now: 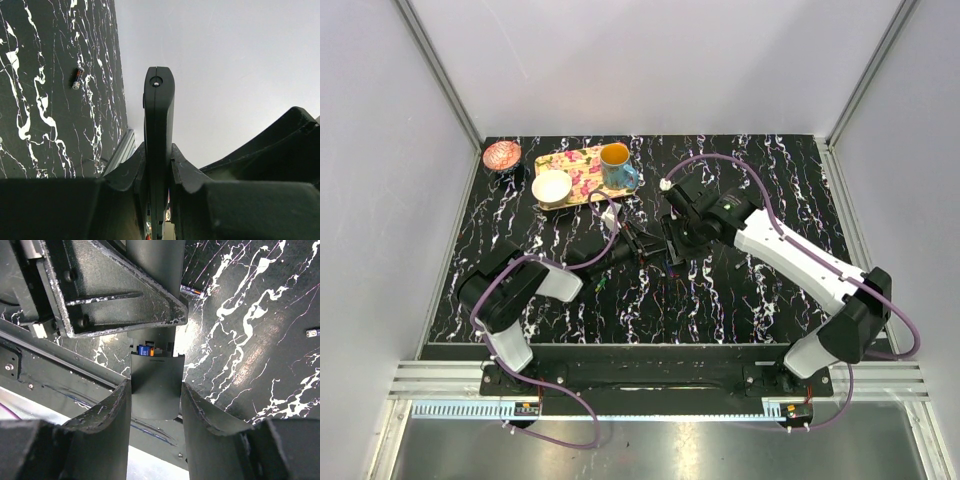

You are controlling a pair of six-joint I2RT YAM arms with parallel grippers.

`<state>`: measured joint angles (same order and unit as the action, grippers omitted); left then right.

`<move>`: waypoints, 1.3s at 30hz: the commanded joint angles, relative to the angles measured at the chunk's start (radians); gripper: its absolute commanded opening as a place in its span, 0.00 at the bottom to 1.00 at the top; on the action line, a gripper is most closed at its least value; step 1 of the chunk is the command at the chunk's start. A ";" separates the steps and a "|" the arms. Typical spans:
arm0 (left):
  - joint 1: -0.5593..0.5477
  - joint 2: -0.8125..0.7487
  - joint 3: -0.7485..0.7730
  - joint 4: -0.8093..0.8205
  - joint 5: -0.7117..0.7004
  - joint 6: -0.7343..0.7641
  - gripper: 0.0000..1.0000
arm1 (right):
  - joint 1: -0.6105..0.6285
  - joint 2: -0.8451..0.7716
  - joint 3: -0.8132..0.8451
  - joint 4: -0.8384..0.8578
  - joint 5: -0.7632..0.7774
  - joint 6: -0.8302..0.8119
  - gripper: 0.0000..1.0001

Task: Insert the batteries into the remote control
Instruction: Load the battery cover into the remote control.

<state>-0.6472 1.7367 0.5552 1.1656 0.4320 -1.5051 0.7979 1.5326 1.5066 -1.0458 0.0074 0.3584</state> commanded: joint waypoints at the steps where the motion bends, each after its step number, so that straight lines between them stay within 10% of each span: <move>1: -0.009 0.000 0.040 0.059 -0.036 -0.014 0.00 | 0.011 0.023 0.032 -0.017 0.026 -0.016 0.00; 39: -0.023 -0.017 0.040 0.022 -0.067 -0.006 0.00 | 0.046 0.080 0.023 -0.013 0.049 0.004 0.00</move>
<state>-0.6624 1.7363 0.5571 1.1446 0.3878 -1.5043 0.8314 1.6032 1.5063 -1.0702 0.0360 0.3592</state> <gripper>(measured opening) 0.200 0.447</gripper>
